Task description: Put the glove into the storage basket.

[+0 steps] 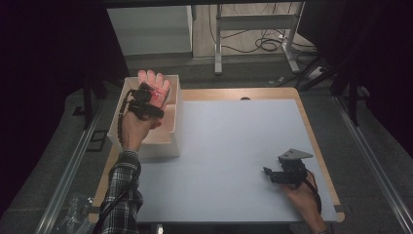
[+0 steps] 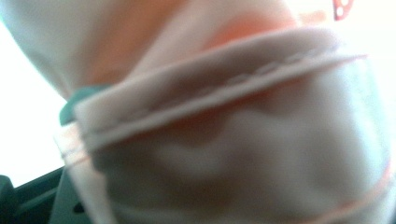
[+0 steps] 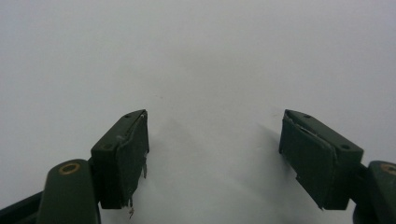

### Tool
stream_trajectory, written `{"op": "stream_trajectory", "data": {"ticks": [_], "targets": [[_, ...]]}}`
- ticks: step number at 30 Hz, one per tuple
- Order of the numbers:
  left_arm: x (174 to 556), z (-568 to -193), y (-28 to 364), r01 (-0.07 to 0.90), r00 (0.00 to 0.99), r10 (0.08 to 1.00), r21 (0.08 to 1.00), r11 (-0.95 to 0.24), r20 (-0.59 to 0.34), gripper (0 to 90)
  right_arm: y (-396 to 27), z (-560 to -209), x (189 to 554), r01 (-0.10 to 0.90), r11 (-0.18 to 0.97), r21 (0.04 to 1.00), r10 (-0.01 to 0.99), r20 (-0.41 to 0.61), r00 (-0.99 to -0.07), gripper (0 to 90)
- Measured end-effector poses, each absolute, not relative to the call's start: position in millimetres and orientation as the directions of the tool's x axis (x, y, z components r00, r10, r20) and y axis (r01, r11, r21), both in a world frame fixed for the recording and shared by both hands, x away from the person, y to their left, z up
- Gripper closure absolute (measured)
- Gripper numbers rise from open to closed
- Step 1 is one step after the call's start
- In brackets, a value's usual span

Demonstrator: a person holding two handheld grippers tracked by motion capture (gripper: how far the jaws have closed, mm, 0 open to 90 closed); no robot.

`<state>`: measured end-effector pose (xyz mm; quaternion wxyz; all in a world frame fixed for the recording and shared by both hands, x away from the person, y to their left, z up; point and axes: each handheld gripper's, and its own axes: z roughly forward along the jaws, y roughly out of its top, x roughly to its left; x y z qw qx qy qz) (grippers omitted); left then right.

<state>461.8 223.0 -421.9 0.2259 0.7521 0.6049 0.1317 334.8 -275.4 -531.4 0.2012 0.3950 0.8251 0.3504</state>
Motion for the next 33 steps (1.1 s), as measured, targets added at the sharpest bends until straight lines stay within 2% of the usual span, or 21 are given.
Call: {"op": "stream_trajectory", "data": {"ticks": [20, 33], "targets": [[495, -472, 201, 0.916, 0.273, 0.957, 0.33, -0.228, -0.095, 34.9, -275, -531, 335, 0.511, 0.442, 0.737, 0.793, -0.055, -0.606, 24.1], [505, -493, 194, 0.931, 0.282, 0.953, 0.27, -0.244, -0.108, 32.3, -275, -531, 335, 0.511, 0.442, 0.737, 0.793, -0.056, -0.606, 24.1]]}}
